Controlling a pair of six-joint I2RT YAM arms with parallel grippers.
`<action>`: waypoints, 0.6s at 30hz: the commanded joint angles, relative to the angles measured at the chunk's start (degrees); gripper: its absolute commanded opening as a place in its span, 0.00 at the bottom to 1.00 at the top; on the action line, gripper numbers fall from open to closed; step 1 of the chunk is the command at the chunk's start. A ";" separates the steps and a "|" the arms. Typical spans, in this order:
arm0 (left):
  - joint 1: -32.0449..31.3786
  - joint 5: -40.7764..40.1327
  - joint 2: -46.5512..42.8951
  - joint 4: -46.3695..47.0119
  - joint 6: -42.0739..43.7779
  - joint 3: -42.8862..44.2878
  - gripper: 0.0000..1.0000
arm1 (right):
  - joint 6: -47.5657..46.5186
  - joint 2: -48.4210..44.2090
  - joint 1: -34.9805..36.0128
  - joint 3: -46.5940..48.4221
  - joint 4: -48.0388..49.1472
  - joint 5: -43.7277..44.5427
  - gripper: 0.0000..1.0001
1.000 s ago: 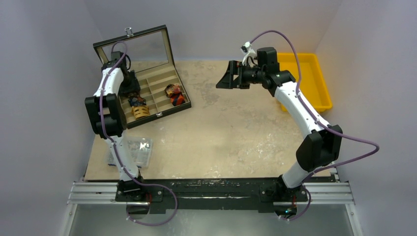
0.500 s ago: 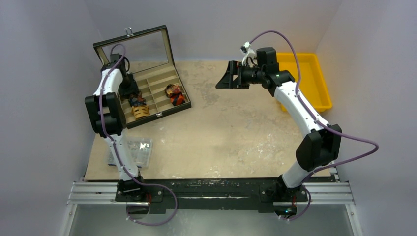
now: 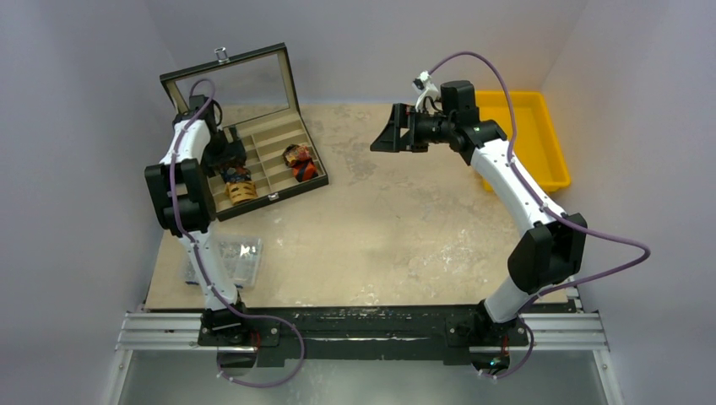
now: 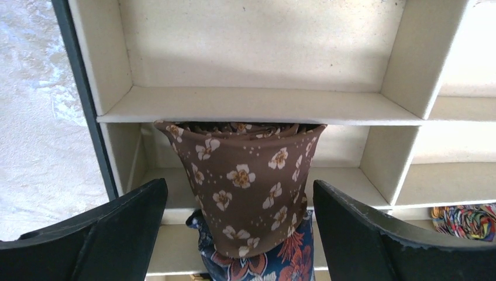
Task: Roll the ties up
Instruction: Reset both arms
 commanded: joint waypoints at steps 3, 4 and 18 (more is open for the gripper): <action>-0.06 -0.65 -9.18 0.97 2.41 -0.14 1.00 | -2.04 -0.30 0.08 1.78 1.54 -0.24 0.98; -0.40 -1.41 -10.44 1.35 2.89 -0.35 1.00 | -2.50 -0.31 0.01 1.80 1.52 0.03 0.98; -7.73 4.01 -28.60 1.40 21.34 3.07 1.00 | -17.28 -2.40 -7.50 5.20 -2.24 17.17 0.99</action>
